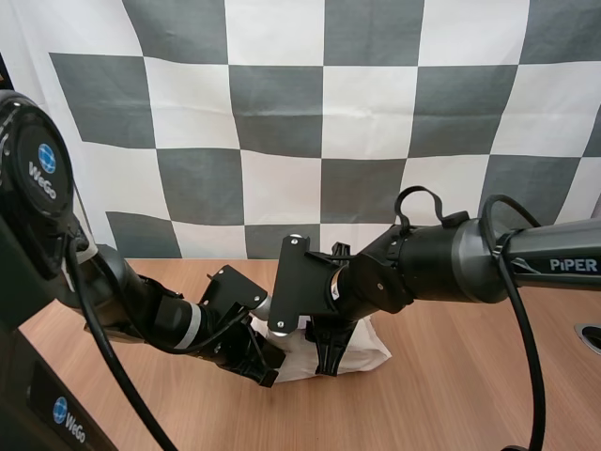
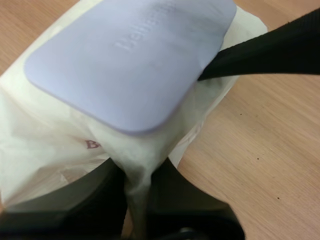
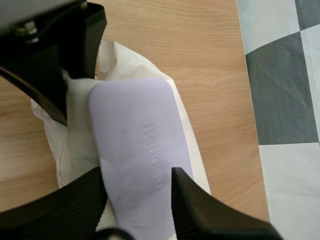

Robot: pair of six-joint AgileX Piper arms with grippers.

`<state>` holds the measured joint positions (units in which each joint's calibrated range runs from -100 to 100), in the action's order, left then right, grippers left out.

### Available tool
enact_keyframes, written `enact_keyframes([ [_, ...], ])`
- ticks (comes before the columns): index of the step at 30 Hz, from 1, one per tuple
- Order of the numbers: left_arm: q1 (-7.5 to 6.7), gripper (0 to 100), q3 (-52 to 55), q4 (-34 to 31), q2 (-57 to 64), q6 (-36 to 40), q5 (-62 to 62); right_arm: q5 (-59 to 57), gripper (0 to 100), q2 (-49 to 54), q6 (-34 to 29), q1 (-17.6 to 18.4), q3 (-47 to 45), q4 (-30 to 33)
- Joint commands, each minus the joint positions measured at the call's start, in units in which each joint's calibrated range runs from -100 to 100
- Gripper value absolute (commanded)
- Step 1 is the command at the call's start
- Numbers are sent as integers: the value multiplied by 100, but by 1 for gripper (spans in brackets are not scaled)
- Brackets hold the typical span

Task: Open the wet wipes lid

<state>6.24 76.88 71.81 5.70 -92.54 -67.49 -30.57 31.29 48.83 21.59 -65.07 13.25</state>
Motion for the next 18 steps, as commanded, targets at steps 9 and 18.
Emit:
enact_keyframes([
  [9,0,0,-6,-15,-7,-73,73,32,21,22,1,-5,-1,2],
  [18,0,0,-6,11,-7,-73,198,-250,21,237,1,-5,-1,2],
])
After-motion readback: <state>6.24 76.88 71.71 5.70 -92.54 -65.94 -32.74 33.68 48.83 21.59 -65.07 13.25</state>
